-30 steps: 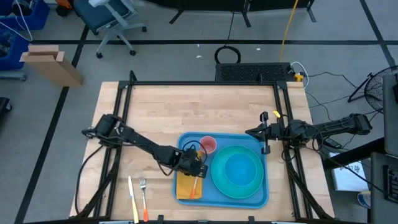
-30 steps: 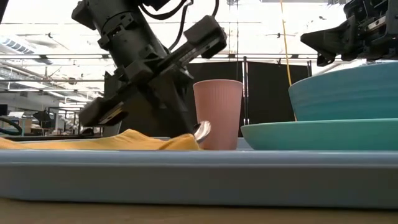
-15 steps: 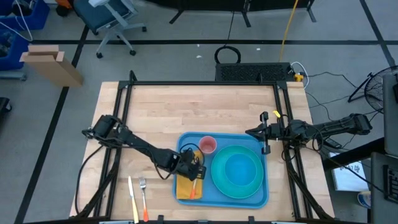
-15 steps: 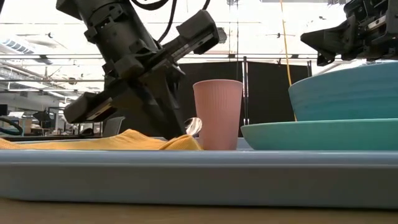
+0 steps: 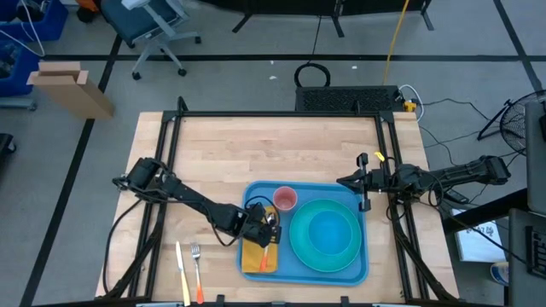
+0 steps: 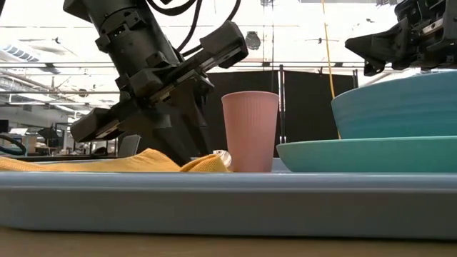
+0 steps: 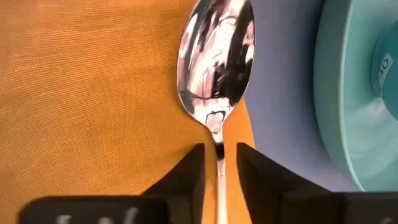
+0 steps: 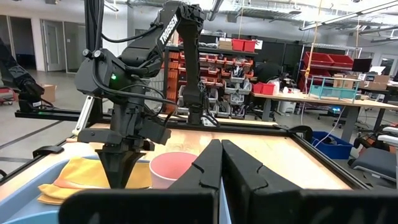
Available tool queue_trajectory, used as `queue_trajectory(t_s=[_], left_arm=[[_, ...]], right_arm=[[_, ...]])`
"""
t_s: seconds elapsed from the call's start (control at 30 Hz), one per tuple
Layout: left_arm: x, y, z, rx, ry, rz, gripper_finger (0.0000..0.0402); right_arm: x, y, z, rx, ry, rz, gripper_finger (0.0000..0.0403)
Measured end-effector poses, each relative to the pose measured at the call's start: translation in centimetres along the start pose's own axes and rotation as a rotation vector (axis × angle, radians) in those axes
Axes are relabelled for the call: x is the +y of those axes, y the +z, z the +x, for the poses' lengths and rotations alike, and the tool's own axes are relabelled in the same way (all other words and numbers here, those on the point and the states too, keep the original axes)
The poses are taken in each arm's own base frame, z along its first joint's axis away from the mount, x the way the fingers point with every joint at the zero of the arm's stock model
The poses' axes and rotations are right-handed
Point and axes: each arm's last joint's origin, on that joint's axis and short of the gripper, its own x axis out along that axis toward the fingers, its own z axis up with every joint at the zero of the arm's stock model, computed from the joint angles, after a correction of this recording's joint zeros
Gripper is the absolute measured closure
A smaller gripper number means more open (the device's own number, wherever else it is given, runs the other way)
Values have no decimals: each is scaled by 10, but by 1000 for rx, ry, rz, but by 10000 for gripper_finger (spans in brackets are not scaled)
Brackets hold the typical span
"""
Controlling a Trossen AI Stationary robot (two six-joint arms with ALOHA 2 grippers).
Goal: Set up tray
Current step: Put the orange spoon on the orange napkin, then put the orange fork on the yellow napkin to the left of the orange spoon
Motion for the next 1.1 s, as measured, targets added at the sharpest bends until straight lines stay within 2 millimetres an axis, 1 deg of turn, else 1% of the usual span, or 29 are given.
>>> queue_trajectory(t_s=[0.13,0.23,0.33,0.4,0.47,0.53,0.6,0.67,0.73,0.83,0.9,1.0,1.1], left_arm=[[-1,0,0,14,-8,18,271],[-4,-1,-9,49,-27,58,249],[-10,-5,-34,69,-75,108,233],[-13,-9,-57,102,-109,125,228],[-11,-16,-83,126,-110,130,229],[-4,-28,-107,157,-87,122,233],[10,-46,-127,179,-24,123,240],[26,-66,-141,172,46,102,250],[45,-87,-151,160,128,41,261],[66,-115,-155,170,207,-72,278],[78,-129,-152,150,249,-107,284],[85,-138,-143,147,306,-102,286],[86,-139,-131,141,353,-96,277]], right_arm=[[0,0,0,0,0,0,403],[0,0,0,-1,0,0,403],[0,1,0,-6,-1,-3,403],[0,1,0,-8,-1,-5,403],[0,1,0,-7,-1,-6,403],[0,1,0,-6,-1,-5,403],[0,0,0,-5,-1,1,403],[0,0,0,-2,-1,1,403],[0,0,0,-3,-2,1,403],[0,0,0,-2,-2,1,403],[0,1,0,-8,-3,1,403],[0,2,0,-19,-4,2,403],[0,3,0,-31,-5,4,403]])
